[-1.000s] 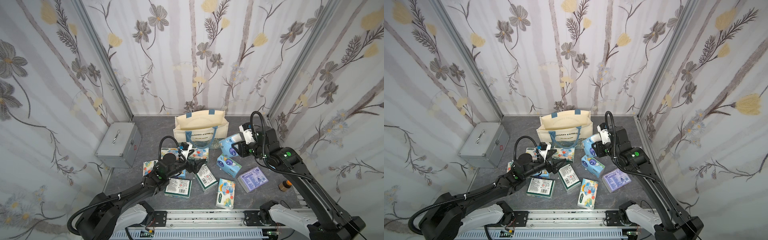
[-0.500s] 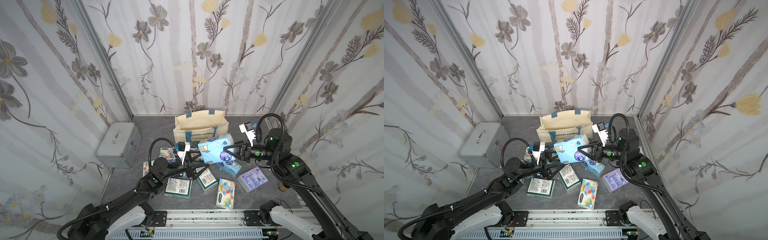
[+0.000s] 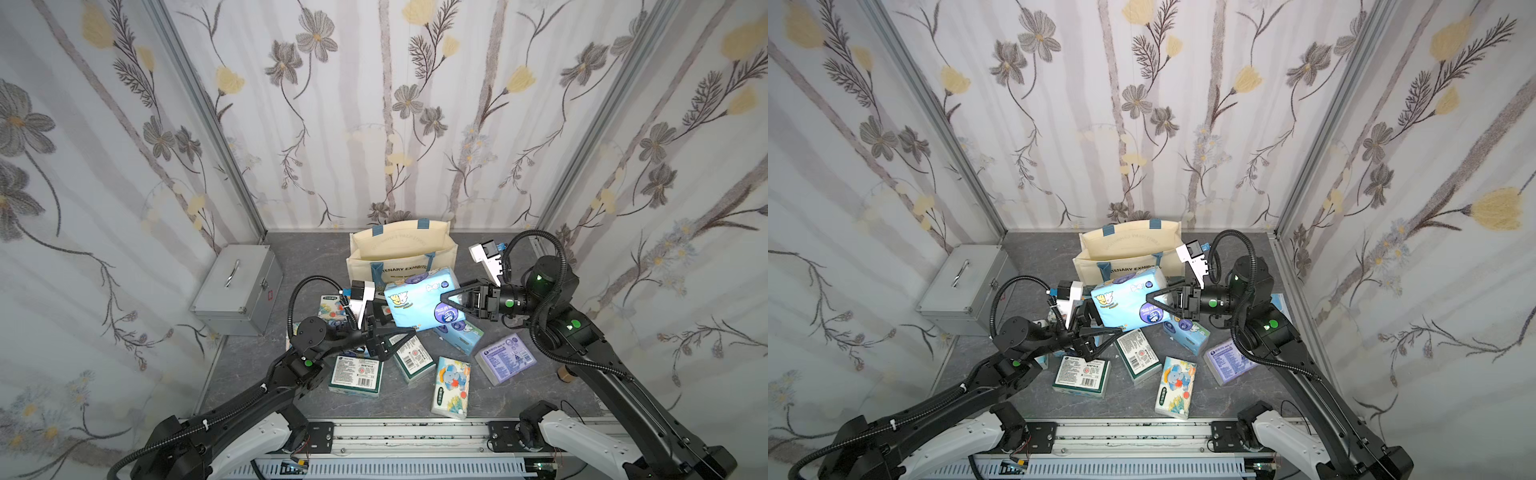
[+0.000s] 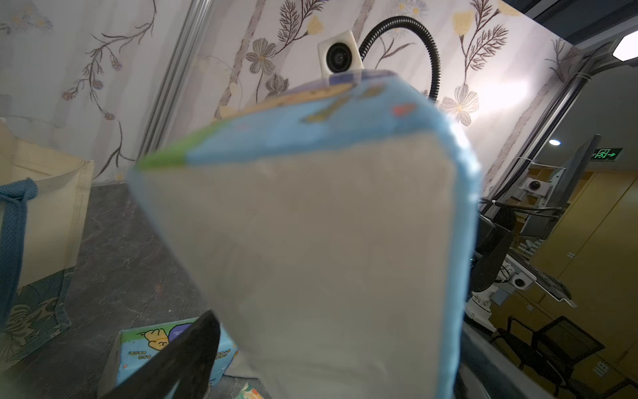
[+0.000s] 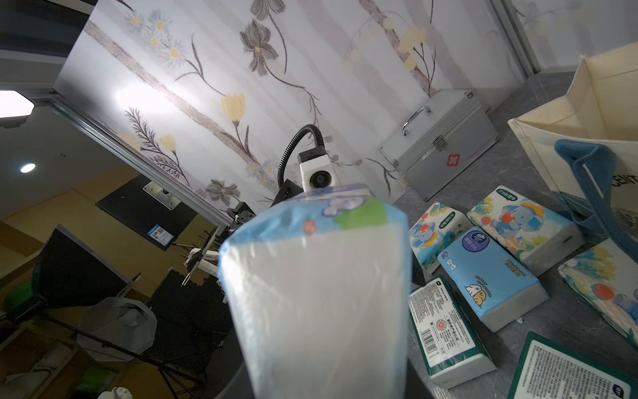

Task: Put tissues into the canvas bag
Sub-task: Place the pack of facial tissues in the canvas bag.

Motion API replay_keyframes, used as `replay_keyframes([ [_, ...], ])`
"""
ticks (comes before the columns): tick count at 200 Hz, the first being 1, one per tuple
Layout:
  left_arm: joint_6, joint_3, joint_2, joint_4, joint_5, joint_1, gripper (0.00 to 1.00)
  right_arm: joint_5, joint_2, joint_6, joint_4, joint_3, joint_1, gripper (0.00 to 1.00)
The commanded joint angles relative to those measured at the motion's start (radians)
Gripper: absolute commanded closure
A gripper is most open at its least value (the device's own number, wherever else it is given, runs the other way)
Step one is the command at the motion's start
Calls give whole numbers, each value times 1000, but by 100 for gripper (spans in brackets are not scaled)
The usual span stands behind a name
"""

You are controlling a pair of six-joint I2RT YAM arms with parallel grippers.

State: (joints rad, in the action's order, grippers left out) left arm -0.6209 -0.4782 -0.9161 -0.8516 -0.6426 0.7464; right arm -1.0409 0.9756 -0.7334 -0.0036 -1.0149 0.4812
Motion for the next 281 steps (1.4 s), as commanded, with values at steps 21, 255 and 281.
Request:
replay_keyframes([
  [21, -56, 1, 22, -101, -26, 2, 4, 0, -1, -28, 79, 28, 6, 73],
  [255, 47, 1, 143, 192, -57, 2, 69, -25, -17, 373, -328, -50, 70, 8],
  [281, 44, -2, 136, 193, -54, 2, 69, -3, -24, 365, -308, -38, 99, 31],
])
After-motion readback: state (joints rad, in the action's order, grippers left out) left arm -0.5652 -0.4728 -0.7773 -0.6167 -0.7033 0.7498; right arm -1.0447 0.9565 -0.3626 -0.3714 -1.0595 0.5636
